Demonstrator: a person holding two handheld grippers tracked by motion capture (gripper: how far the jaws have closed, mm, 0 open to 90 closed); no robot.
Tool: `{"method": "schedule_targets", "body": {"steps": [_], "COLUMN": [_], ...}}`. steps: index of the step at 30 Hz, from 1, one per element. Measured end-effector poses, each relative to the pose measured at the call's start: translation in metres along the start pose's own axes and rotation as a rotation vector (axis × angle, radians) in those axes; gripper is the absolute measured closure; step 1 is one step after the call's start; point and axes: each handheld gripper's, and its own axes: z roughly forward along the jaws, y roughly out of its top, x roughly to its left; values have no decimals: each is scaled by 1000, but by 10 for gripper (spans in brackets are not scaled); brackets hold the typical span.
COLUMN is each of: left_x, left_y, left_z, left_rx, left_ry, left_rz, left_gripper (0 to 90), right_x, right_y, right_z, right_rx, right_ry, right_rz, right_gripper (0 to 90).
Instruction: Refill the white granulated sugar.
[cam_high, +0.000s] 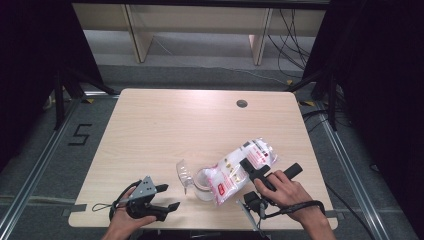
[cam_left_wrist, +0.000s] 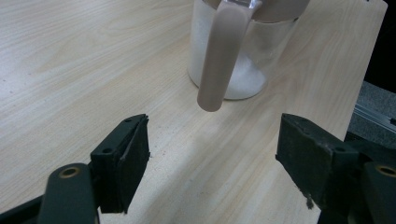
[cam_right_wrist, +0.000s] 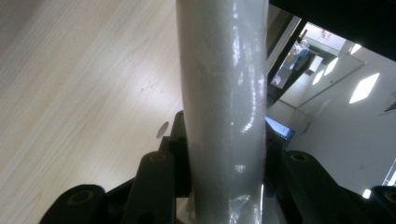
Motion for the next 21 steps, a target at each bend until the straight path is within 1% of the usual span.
{"method": "schedule_targets", "body": {"steps": [1,3,4,5,6,7,8,9,10,11,14,18,20,21], "left_x": [0,0,0,-1,0,0,0,0,0,-1,0,0,0,0], "left_y": [0,0,0,0,0,0,1,0,0,0,0,0,0,0], "left_z": [-1,0,0,-1,0,-1,-1,0,-1,-1,0,-1,-1,-1], "left_rx": [5,0,10,14,8,11,10,0,13,12,10,11,12,12], "left_ry": [3,1,-3,7,0,5,4,1,0,6,-3,1,4,4], "left_rz": [1,-5,-4,-3,-3,2,9,-6,-3,-4,-3,-4,5,1], "left_gripper": [249,249,249,249,249,249,249,249,249,249,249,249,249,249], "right_x": [0,-1,-1,-2,-2,-3,-3,-3,-4,-4,-4,-4,-4,-4], "right_y": [0,0,0,1,1,1,0,0,1,1,1,1,1,0], "right_z": [0,-1,-1,0,0,-1,-1,0,-1,-1,-1,-1,-1,-1], "right_rx": [1,6,5,1,2,3,3,2,2,2,5,3,2,2], "right_ry": [-1,8,2,-3,-2,4,-2,-1,-3,-3,1,2,1,2], "right_rz": [-1,-2,-5,-5,-8,-8,-10,-9,-3,-4,-6,3,10,11], "right_gripper": [681,682,683,684,684,685,685,686,687,687,688,690,690,690]}}
